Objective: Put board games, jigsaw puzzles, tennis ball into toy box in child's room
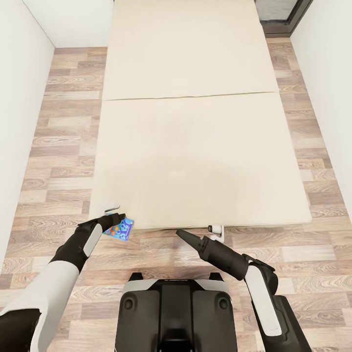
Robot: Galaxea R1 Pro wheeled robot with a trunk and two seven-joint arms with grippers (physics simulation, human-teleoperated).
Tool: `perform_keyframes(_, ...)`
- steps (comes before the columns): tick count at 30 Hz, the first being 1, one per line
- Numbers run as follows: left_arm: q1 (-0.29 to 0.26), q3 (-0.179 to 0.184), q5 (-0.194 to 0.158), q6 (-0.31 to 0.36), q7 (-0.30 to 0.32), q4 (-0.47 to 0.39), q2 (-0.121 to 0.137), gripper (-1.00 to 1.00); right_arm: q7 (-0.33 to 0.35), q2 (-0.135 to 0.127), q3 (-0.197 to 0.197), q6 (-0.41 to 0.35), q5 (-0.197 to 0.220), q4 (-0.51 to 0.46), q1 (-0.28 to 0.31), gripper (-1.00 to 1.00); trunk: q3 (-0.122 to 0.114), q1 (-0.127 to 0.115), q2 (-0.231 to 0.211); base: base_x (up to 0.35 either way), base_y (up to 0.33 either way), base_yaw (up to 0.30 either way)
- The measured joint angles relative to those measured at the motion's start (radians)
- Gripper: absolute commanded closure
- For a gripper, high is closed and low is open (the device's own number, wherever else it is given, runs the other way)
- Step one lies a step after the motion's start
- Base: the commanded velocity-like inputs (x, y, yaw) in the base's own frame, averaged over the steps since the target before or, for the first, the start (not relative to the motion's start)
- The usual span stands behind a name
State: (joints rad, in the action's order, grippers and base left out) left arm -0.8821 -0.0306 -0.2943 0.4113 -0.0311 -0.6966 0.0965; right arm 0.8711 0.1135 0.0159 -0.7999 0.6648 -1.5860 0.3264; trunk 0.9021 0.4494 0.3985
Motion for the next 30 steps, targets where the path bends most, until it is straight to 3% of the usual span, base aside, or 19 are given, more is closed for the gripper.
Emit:
perform_keyframes(12, 0.0, -0.012, -0.002, -0.001, 0.001, 0.0, 0.009, -1.0, 0.0, 0.0, 0.0, 0.0, 0.0, 0.0, 0.0, -1.0, 0.0, 0.0, 0.0, 0.0, 0.0, 0.0)
perform_keyframes(25, 0.0, -0.157, -0.002, 0.001, 0.003, -0.003, 0.011, -1.0, 0.0, 0.0, 0.0, 0.0, -0.001, 0.0, 0.0, -1.0, 0.0, 0.0, 0.0, 0.0, 0.0, 0.0)
perform_keyframes(30, 0.0, -0.174, -0.002, 0.001, 0.004, -0.009, 0.012, -1.0, 0.0, 0.0, 0.0, 0.0, -0.001, 0.0, 0.0, -1.0, 0.0, 0.0, 0.0, 0.0, 0.0, 0.0)
